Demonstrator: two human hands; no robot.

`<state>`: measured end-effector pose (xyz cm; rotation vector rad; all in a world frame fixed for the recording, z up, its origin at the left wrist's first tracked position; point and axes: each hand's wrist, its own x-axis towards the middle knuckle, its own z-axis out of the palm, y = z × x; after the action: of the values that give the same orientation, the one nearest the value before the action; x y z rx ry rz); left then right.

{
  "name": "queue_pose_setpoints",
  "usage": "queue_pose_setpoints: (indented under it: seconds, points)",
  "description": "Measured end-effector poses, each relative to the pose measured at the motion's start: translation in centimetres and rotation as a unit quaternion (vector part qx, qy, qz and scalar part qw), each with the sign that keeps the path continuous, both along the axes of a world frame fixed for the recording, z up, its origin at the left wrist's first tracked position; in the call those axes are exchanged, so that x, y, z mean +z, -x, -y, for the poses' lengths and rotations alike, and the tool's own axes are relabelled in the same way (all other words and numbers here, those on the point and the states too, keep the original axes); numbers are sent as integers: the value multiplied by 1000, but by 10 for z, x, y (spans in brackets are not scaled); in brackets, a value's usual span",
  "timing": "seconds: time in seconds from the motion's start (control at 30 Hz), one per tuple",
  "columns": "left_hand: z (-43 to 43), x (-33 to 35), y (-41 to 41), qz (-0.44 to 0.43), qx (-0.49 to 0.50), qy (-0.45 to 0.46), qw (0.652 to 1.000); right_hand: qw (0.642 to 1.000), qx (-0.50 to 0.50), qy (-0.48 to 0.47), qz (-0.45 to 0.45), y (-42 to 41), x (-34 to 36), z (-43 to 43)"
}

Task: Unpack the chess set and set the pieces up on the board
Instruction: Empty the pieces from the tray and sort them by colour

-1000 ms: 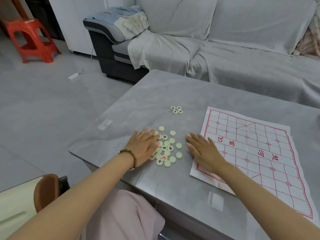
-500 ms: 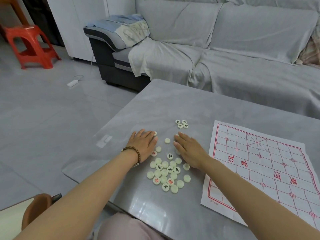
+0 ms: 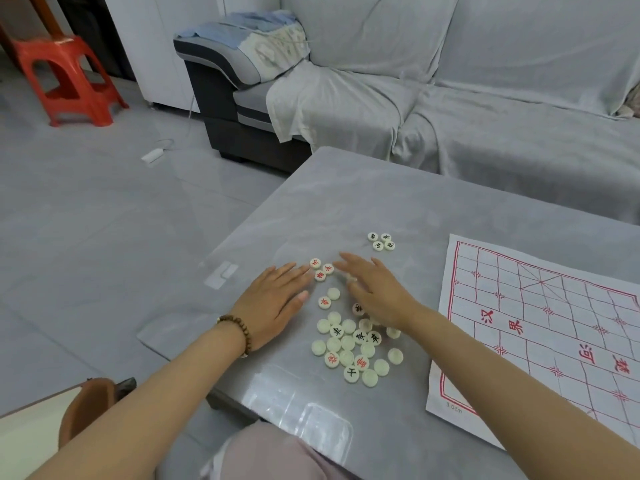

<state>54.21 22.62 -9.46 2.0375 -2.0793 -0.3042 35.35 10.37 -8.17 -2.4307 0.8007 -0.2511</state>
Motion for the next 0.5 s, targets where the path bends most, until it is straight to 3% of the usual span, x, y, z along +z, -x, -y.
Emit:
queue_pose_setpoints:
  seconds: [0.1, 0.23, 0.4, 0.5]
  points:
    - [-13, 2, 10, 38, -65, 1, 997, 999, -38, -14, 22, 21, 6, -1]
    - [-17, 3, 22, 76, -102, -6, 992, 999, 8, 32, -17, 45, 10, -18]
    - [-13, -1, 7, 115, -43, -12, 992, 981, 100, 98, -132, 62, 7, -35]
    - [-3, -1, -1, 114, 1, -23, 993, 977, 66, 98, -175, 62, 4, -28]
